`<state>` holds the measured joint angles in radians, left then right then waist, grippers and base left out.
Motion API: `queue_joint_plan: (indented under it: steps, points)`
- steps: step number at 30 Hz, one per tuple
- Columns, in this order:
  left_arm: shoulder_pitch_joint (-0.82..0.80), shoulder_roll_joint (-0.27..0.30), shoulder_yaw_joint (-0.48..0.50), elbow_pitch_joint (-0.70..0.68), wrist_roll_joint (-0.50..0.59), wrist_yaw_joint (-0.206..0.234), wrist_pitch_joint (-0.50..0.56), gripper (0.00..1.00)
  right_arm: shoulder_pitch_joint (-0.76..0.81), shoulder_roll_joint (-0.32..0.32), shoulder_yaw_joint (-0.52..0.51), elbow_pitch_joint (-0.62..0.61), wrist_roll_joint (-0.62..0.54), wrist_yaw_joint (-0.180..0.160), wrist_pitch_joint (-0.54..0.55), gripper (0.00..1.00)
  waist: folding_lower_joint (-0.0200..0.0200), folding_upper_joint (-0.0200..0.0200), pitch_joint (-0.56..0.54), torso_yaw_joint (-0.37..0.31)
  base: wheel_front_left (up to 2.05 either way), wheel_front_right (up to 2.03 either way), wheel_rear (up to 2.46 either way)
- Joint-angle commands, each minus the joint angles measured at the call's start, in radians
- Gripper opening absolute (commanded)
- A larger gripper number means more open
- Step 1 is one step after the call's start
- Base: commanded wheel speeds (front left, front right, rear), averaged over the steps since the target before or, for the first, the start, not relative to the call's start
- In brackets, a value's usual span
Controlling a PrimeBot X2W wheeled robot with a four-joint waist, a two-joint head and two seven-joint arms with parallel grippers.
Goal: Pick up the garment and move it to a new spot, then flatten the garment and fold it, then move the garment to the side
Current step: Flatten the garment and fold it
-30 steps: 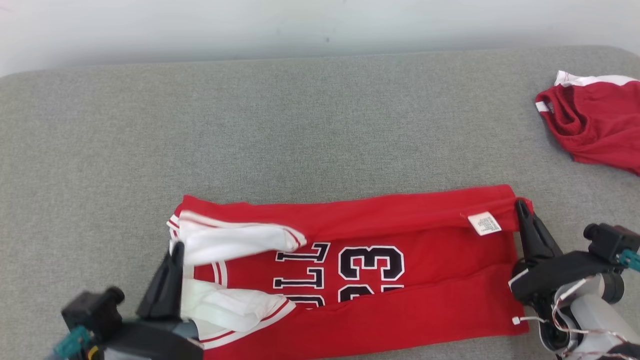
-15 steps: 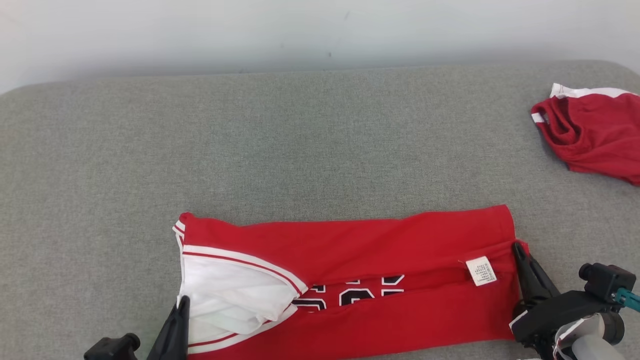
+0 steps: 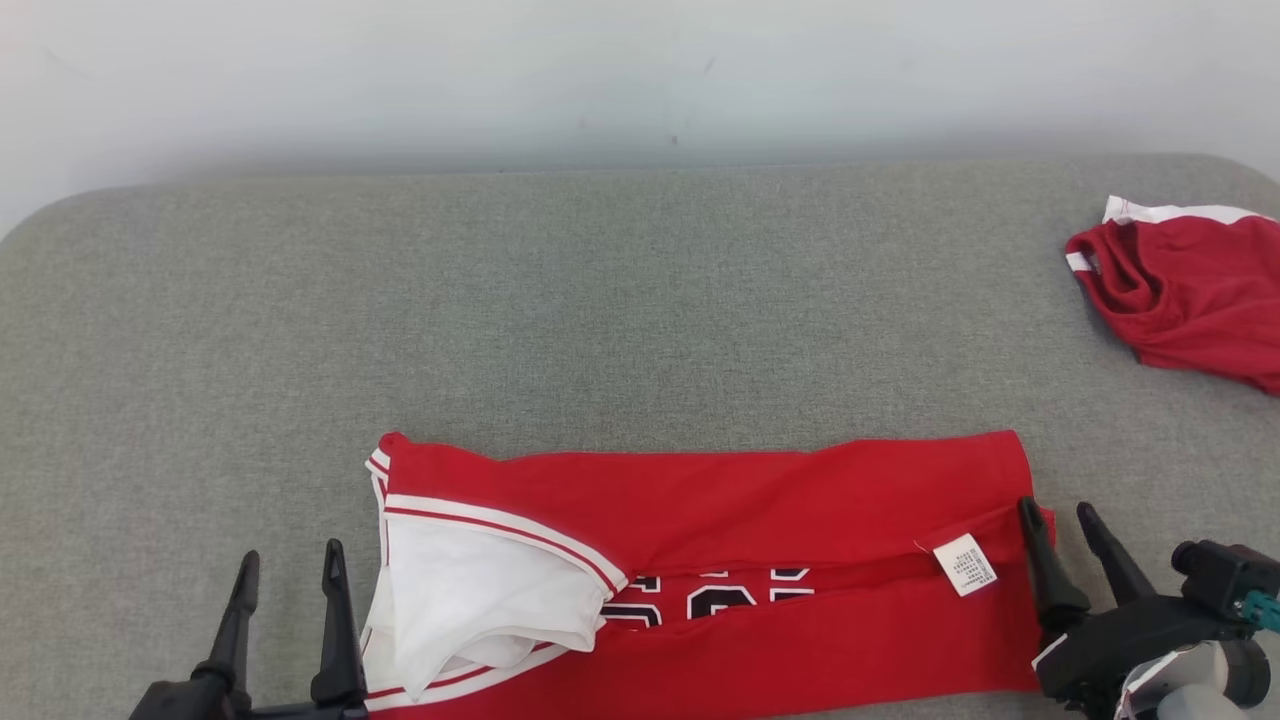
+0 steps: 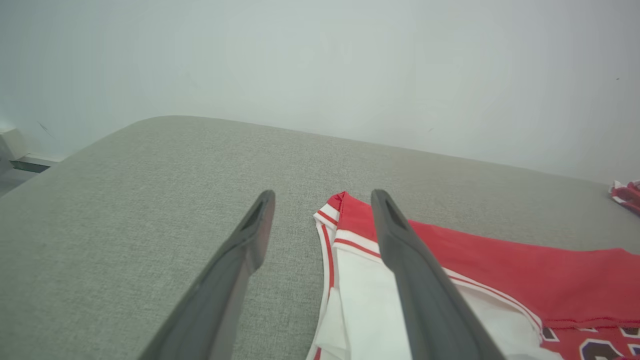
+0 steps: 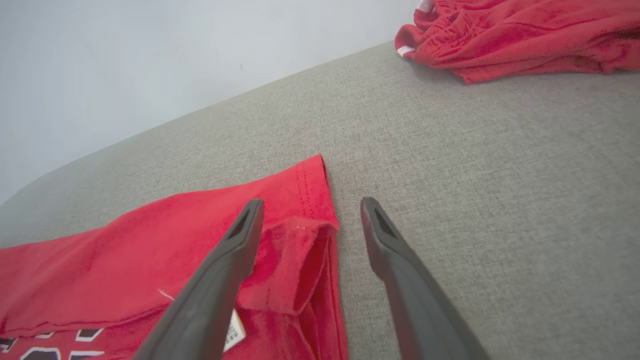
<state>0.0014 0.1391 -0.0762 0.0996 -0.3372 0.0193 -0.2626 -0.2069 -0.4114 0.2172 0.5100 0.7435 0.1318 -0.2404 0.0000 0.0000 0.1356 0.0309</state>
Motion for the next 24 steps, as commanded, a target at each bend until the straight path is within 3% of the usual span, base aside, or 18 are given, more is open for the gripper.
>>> queue_joint_plan:
  steps: [1,7,17,18,20,21,24]
  points:
    - [0.017,-0.013,0.015,-0.015,0.035,0.001,-0.003,1.00,-0.014,0.013,0.002,0.014,-0.010,-0.003,0.007,1.00,0.0000,0.0000,-0.003,0.003,0.00,0.00,0.00]
    - [0.044,-0.065,0.076,-0.027,0.150,-0.020,-0.003,1.00,-0.055,0.045,0.021,0.128,-0.042,-0.003,0.045,1.00,0.0000,0.0000,-0.010,0.016,0.00,0.00,0.00]
    - [0.077,-0.089,0.133,0.021,0.182,-0.046,-0.003,1.00,-0.058,0.092,0.060,0.248,-0.046,-0.003,0.104,1.00,0.0000,0.0000,-0.022,0.023,0.00,0.00,0.00]
    - [0.081,-0.090,0.132,0.027,0.182,-0.046,-0.003,1.00,-0.054,0.096,0.071,0.247,-0.039,-0.003,0.112,0.76,0.0000,0.0000,-0.024,0.022,0.00,0.00,0.00]
    - [0.083,-0.089,0.128,0.033,0.177,-0.041,-0.003,1.00,-0.049,0.099,0.082,0.241,-0.028,-0.003,0.112,0.17,0.0000,0.0000,-0.030,0.020,0.00,0.00,0.00]
    - [0.085,-0.089,0.127,0.034,0.175,-0.039,-0.003,1.00,-0.048,0.097,0.088,0.241,-0.026,-0.003,0.112,0.00,0.0000,0.0000,-0.033,0.019,0.00,0.00,0.00]
    - [0.099,-0.089,0.128,0.036,0.171,-0.033,-0.003,1.00,-0.056,0.082,0.085,0.236,-0.020,-0.003,0.088,0.00,0.0000,0.0000,-0.044,0.014,0.00,0.00,0.00]
